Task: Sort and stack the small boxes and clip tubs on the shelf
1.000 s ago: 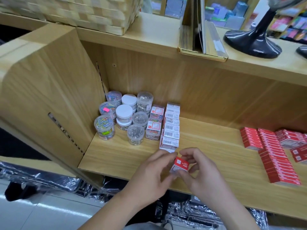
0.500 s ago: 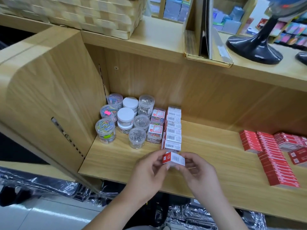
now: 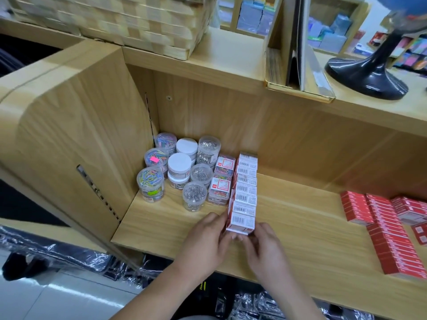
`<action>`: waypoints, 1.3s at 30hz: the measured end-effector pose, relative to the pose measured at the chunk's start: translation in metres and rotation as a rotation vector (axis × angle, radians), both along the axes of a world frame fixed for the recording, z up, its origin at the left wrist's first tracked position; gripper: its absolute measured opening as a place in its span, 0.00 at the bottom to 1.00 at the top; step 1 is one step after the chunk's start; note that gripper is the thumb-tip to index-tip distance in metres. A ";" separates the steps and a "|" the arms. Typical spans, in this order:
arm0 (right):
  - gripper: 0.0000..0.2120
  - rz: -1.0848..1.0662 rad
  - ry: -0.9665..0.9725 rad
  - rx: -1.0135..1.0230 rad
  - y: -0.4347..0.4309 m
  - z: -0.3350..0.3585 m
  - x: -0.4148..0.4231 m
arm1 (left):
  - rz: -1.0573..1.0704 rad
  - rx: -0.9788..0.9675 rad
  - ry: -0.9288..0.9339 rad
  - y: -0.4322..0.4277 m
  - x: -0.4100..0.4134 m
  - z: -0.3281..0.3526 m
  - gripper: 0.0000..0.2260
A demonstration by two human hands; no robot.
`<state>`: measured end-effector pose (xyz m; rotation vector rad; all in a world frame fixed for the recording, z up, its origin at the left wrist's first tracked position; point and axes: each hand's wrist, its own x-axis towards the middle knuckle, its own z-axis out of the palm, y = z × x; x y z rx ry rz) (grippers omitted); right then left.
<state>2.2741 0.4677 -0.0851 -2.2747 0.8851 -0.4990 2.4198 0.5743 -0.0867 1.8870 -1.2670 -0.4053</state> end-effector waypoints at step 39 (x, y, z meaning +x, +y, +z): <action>0.19 -0.044 0.078 0.077 0.023 0.018 -0.036 | 0.149 -0.007 0.042 0.054 -0.021 -0.007 0.19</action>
